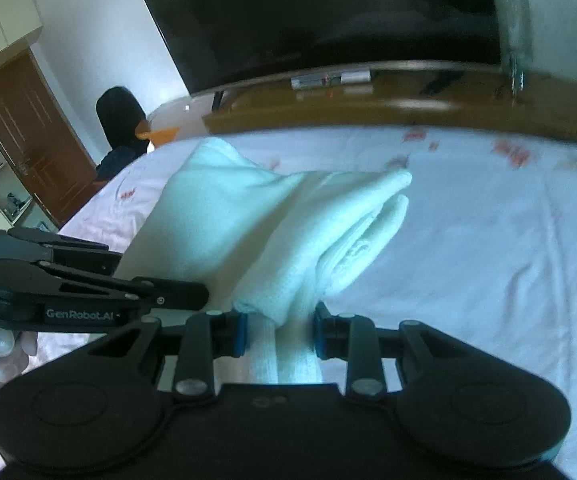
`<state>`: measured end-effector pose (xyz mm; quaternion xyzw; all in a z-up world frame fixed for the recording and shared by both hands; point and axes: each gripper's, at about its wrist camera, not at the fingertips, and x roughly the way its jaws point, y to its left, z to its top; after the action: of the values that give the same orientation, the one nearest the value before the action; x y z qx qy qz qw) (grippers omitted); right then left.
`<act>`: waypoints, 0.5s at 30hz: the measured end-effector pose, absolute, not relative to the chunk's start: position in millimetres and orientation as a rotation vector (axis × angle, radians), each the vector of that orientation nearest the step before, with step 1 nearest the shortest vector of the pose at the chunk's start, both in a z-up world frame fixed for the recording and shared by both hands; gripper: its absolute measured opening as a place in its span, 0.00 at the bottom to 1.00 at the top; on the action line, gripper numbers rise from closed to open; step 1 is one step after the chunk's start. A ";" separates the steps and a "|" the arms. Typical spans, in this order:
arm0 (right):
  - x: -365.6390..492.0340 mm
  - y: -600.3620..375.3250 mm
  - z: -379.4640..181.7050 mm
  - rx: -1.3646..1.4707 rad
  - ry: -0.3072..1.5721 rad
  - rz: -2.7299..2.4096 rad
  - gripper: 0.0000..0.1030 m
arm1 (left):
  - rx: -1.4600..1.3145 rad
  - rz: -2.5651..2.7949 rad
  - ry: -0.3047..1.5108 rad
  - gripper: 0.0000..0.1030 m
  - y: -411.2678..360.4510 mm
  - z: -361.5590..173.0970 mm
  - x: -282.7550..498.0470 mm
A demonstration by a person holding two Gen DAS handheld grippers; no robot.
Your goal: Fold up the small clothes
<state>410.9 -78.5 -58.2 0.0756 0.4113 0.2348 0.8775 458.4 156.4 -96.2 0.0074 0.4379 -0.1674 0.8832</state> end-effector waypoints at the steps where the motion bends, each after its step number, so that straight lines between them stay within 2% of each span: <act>1: 412.1 -77.3 -67.1 0.173 0.883 0.490 0.29 | -0.016 -0.355 0.949 0.34 164.3 -112.9 460.3; 2: 413.2 -75.9 -80.5 0.182 0.927 0.481 0.29 | -0.061 -0.353 0.952 0.51 171.6 -127.3 461.4; 3: 413.9 -76.4 -94.2 0.181 0.957 0.461 0.31 | -0.137 -0.337 0.930 0.56 184.0 -137.2 459.5; 5: 413.5 -93.7 -114.7 0.290 0.958 0.458 0.33 | -0.262 -0.352 0.897 0.58 201.2 -146.0 452.8; 8: 421.2 -121.3 -120.6 0.446 0.982 0.479 0.39 | -0.286 -0.341 0.855 0.62 213.5 -146.5 442.4; 11: 414.3 -133.4 -104.2 0.427 0.925 0.475 0.43 | -0.262 -0.303 0.799 0.62 213.1 -134.9 439.6; 15: 417.3 -127.4 -78.0 0.297 0.830 0.438 0.38 | -0.210 -0.244 0.760 0.62 209.8 -126.5 464.6</act>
<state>417.3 -127.4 -78.0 0.1427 0.3982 0.2105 0.8813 464.6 209.8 -126.5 -0.1022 0.3691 -0.1184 0.9161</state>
